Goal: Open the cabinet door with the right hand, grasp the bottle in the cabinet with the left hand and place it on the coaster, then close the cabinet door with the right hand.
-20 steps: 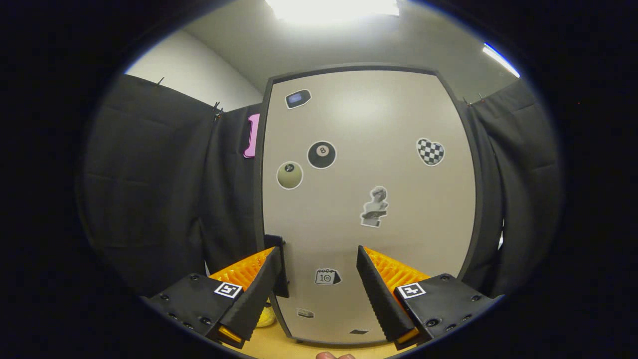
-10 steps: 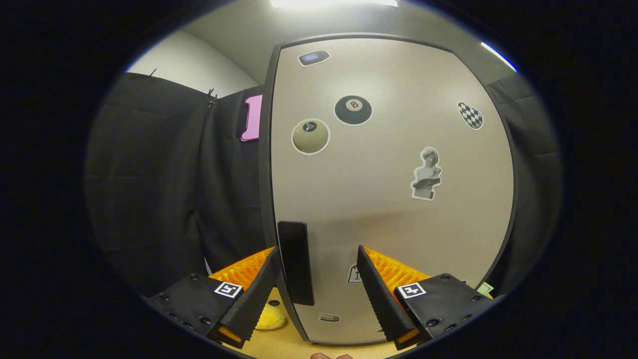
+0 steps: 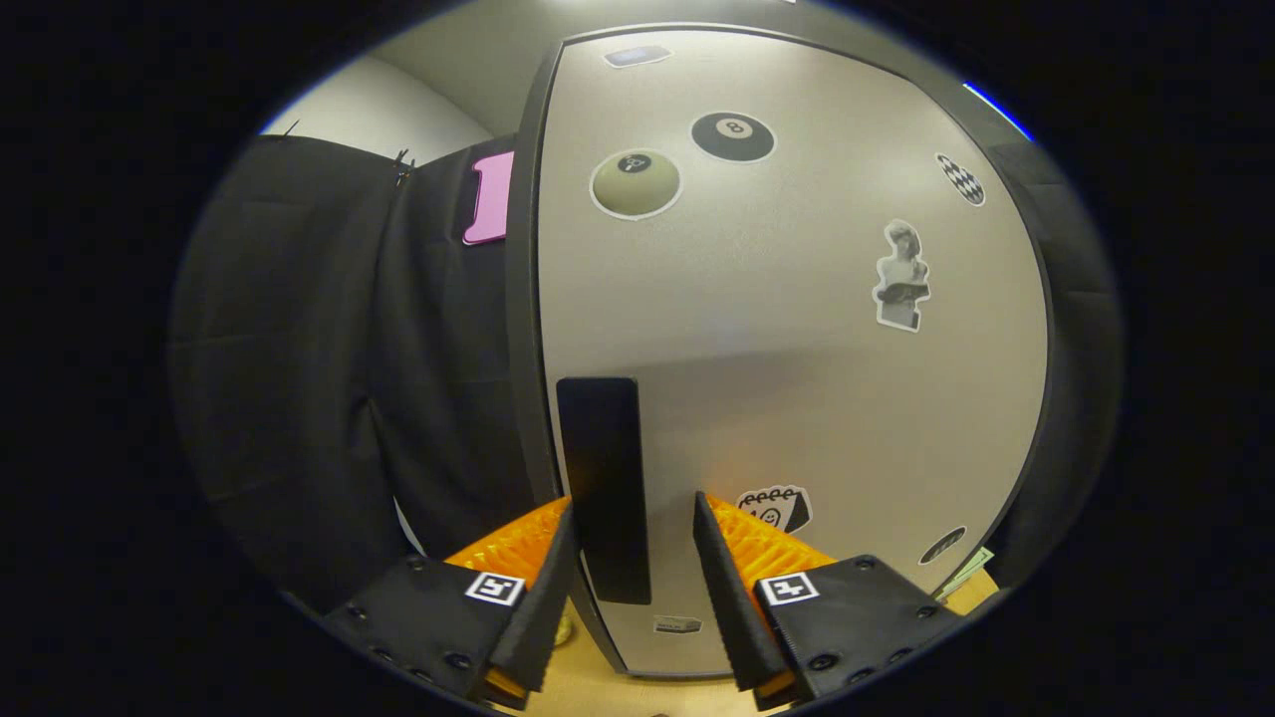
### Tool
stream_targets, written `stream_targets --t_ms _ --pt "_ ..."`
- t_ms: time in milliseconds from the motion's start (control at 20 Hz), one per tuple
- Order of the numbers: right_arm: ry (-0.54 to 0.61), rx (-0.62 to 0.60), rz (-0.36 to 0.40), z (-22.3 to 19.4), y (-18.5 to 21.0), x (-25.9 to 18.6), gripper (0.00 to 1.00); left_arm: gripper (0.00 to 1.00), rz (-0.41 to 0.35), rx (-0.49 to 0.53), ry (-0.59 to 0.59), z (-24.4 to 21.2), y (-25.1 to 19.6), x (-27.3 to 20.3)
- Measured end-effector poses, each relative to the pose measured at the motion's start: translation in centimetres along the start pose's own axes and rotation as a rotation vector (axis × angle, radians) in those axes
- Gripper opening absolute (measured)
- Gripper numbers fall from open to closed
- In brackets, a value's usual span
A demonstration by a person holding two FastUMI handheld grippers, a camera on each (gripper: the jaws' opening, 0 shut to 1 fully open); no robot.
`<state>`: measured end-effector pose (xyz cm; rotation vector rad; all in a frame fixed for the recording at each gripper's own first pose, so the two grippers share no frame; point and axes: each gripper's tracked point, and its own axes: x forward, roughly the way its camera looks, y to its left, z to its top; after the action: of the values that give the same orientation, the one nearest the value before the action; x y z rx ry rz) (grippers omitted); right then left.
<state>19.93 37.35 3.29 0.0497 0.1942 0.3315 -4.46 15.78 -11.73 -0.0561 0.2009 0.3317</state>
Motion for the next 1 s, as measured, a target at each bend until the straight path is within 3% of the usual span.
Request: stream_targets --t_ms 100,200,250,300,400,650,850,1000 --pt "0.014 0.028 0.02 -0.2 0.7 0.0 0.49 0.73 0.003 0.001 0.001 -0.1 0.0 -0.4" --pt "0.011 0.038 0.0 -0.2 0.7 -0.2 0.39 0.73 0.005 -0.001 0.006 -0.3 -0.1 -0.9" --pt "0.005 0.021 -0.008 -0.2 0.7 0.0 0.39 0.73 0.005 -0.004 0.006 -0.3 -0.1 -1.3" --pt "0.001 -0.005 -0.012 -0.2 0.6 -0.1 0.31 0.73 0.004 -0.004 0.006 -0.3 -0.1 -1.6" --pt "-0.003 -0.04 -0.013 -0.3 0.6 -0.2 0.33 0.73 0.006 0.001 0.005 -0.4 -0.1 -2.2" --pt "-0.003 -0.018 0.06 -0.3 0.8 -0.2 0.12 0.73 0.011 0.008 0.003 -0.3 0.2 -3.3" --pt "0.014 -0.035 0.097 -0.5 0.8 -0.9 0.09 0.71 0.002 0.005 0.005 -0.3 -0.5 -3.1" --pt "0.01 -0.043 0.131 -0.7 1.2 -2.7 0.12 0.71 -0.008 0.011 -0.004 0.2 -1.3 -2.8"
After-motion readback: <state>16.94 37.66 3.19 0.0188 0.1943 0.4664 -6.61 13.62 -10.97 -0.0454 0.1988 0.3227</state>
